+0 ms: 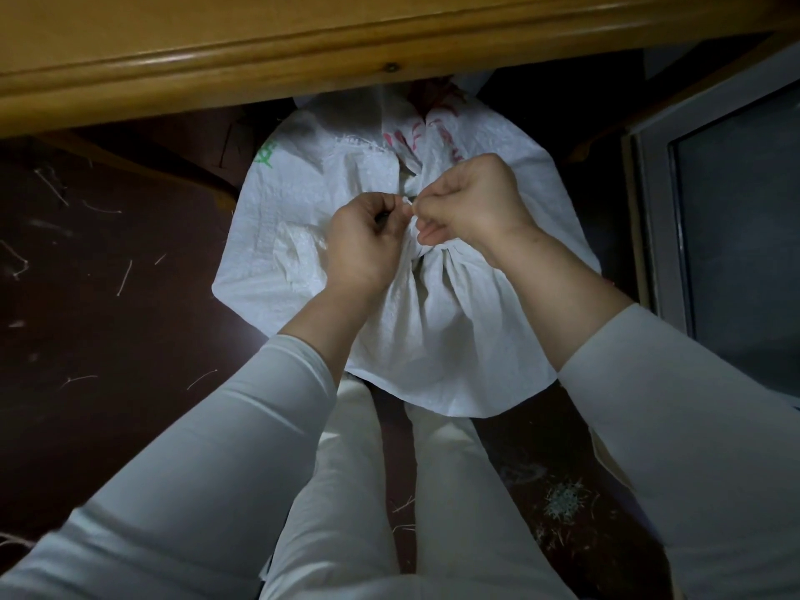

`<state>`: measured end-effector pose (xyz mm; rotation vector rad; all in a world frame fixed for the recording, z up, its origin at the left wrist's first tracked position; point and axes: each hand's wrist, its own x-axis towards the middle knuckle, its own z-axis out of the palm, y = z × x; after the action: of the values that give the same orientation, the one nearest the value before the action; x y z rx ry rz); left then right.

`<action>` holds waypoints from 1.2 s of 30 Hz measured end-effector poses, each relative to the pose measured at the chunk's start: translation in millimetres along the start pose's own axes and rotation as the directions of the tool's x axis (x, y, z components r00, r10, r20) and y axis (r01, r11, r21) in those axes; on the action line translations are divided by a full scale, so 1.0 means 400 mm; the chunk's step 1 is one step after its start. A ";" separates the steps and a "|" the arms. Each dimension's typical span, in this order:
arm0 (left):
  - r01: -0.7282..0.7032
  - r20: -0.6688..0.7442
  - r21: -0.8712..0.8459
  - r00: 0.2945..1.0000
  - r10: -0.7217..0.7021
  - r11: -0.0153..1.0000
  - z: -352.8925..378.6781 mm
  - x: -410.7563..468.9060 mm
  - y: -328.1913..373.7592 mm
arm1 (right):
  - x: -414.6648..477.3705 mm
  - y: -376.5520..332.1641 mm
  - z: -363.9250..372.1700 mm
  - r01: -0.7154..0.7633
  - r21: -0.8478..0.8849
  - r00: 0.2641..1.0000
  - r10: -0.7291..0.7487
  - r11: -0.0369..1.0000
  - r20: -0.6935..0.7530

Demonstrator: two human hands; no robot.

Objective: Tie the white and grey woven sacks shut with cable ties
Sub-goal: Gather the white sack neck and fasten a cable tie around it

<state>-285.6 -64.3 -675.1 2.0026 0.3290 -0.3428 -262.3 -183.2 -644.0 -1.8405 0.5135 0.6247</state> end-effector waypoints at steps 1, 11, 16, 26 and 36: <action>-0.006 -0.001 0.008 1.000 0.006 1.000 0.000 -0.001 0.000 | -0.001 -0.001 0.000 -0.001 0.000 1.000 0.001 1.000 0.002; -0.180 -0.002 0.226 0.983 0.186 0.957 -0.010 0.000 0.004 | -0.006 -0.008 0.001 -0.014 -0.015 1.000 0.013 1.000 -0.022; -0.253 -0.001 0.292 0.964 0.265 0.922 -0.011 -0.004 -0.001 | -0.002 0.006 0.003 -0.022 -0.025 0.999 0.021 0.999 -0.028; -0.398 0.115 0.444 0.914 0.390 0.803 -0.017 -0.005 0.002 | -0.013 0.008 -0.003 0.026 -0.119 0.999 -0.031 0.993 -0.034; -0.146 0.099 0.222 0.987 0.127 0.964 -0.028 -0.004 -0.004 | -0.029 0.021 0.000 0.065 -0.101 0.997 -0.062 0.993 0.035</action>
<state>-286.7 -53.7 -671.1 2.2156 0.1002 -0.3904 -276.3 -185.4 -642.5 -1.9321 0.4069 0.6460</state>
